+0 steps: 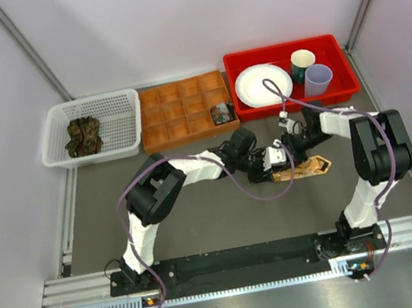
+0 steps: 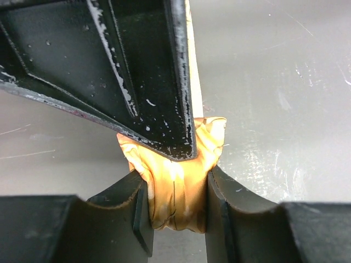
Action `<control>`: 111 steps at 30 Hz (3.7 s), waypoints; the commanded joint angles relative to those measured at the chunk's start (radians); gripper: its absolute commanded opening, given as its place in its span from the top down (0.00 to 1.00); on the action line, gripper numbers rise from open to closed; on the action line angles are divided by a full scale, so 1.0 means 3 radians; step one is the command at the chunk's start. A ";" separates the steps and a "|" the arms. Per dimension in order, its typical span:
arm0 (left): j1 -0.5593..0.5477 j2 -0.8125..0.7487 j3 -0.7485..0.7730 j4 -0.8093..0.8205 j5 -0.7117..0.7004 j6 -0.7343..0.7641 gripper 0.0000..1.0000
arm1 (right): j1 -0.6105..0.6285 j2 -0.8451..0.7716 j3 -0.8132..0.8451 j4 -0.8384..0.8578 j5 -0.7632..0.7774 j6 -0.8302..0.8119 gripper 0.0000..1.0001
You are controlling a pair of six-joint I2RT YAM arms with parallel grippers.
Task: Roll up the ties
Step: Roll the tie at the center of the board.
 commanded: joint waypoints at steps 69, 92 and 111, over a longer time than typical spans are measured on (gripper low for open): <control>0.0138 -0.0158 -0.0945 0.1888 -0.0069 -0.0842 0.35 | 0.0458 0.0481 0.0108 0.0338 0.0604 0.0430 1.00; 0.0138 -0.0250 -0.1329 0.1489 -0.0018 -0.0387 0.91 | 0.0254 0.0174 0.0558 -0.0225 0.0890 0.0088 0.80; 0.0215 -0.0465 -0.1237 0.2230 -0.0283 -0.1098 0.78 | 0.0351 0.0492 0.0502 -0.0271 0.1673 -0.0009 0.91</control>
